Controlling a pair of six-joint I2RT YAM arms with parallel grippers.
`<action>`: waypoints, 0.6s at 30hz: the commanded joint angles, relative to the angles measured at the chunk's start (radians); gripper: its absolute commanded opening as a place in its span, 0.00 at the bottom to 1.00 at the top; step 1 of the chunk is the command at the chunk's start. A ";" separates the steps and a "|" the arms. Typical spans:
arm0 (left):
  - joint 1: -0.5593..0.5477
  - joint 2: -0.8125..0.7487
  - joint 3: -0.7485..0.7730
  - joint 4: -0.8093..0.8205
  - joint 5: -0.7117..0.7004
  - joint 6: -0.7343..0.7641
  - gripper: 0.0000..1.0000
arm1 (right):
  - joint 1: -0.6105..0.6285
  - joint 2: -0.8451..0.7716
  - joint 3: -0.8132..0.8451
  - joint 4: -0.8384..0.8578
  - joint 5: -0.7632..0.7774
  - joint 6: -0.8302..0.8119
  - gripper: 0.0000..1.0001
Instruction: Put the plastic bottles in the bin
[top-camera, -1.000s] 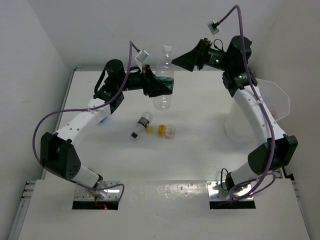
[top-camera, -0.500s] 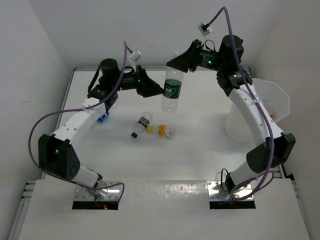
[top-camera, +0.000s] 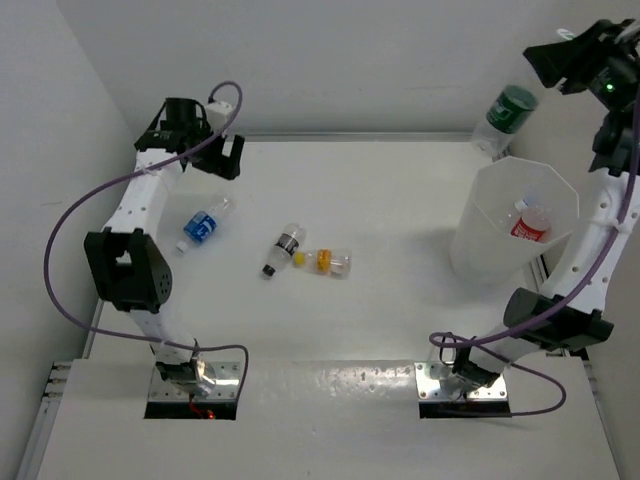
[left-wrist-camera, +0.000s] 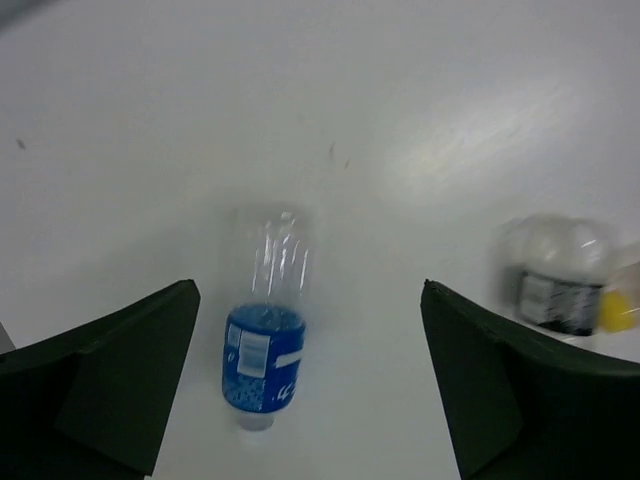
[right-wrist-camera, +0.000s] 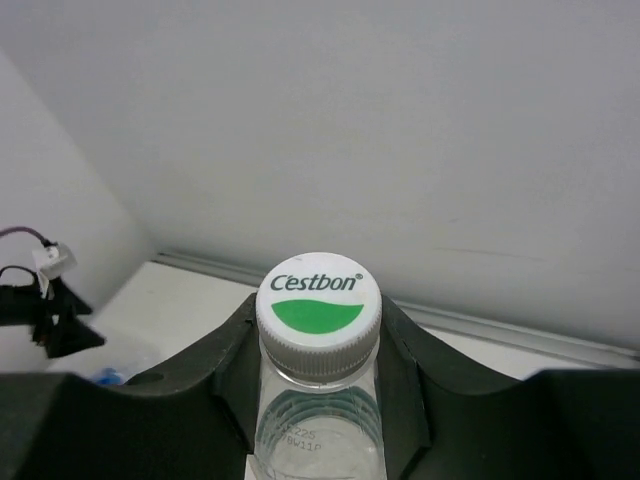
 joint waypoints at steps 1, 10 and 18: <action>0.035 0.127 -0.044 -0.194 -0.214 0.187 1.00 | -0.068 -0.017 0.041 -0.192 -0.030 -0.182 0.19; 0.047 0.301 -0.115 -0.165 -0.269 0.222 1.00 | -0.229 -0.061 -0.075 -0.456 -0.042 -0.455 0.19; 0.029 0.384 -0.175 -0.133 -0.253 0.232 0.81 | -0.166 -0.075 -0.272 -0.459 0.045 -0.584 0.19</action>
